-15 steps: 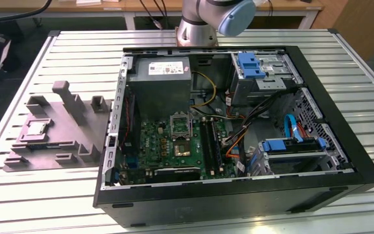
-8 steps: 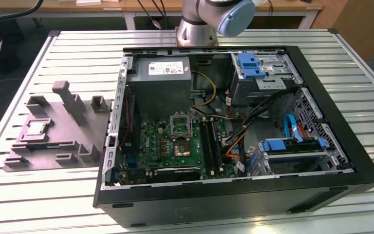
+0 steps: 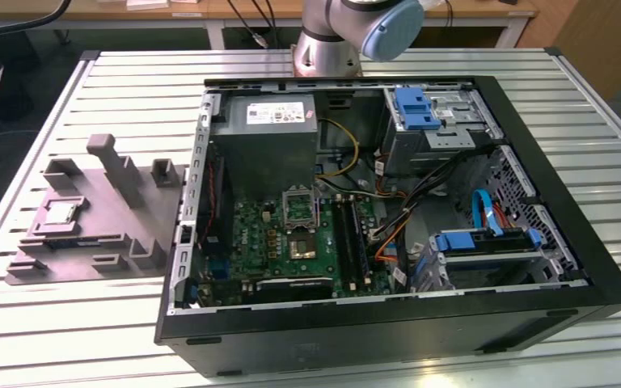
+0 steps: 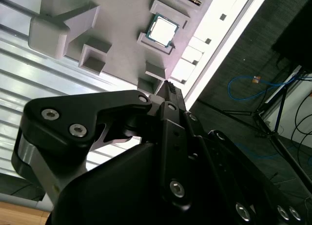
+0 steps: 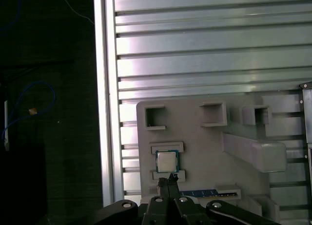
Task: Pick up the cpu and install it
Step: 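Pick up the cpu and move it towards the insertion slot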
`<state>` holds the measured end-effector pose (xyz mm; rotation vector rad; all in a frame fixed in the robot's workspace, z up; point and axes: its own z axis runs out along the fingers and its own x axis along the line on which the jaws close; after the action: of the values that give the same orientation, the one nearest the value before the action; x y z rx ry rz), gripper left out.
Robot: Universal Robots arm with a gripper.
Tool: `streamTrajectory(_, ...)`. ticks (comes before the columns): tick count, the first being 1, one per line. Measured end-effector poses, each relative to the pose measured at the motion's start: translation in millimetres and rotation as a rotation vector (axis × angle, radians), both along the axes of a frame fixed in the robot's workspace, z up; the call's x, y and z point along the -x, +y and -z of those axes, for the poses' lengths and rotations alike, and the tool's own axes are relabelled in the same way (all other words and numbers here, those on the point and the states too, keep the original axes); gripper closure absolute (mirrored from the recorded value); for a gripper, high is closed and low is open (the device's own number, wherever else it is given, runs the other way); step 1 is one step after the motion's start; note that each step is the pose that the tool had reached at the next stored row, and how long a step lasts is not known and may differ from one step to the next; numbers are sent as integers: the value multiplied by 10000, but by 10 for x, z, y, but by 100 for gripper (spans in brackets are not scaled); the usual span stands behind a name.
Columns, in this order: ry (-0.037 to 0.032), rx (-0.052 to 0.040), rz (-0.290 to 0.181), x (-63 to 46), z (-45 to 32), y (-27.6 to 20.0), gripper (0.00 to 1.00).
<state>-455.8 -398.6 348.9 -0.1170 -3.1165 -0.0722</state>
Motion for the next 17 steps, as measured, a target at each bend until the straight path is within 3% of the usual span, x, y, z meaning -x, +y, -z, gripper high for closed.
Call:
streamTrajectory(5, 0, 0, 1, 2, 0, 0, 89)
streamTrajectory(10, 0, 0, 0, 4, 0, 0, 65)
streamTrajectory(13, 0, 0, 0, 5, 0, 0, 59)
streamTrajectory(14, 0, 0, 0, 6, 0, 0, 53)
streamTrajectory(17, 0, 0, 0, 7, 0, 0, 53)
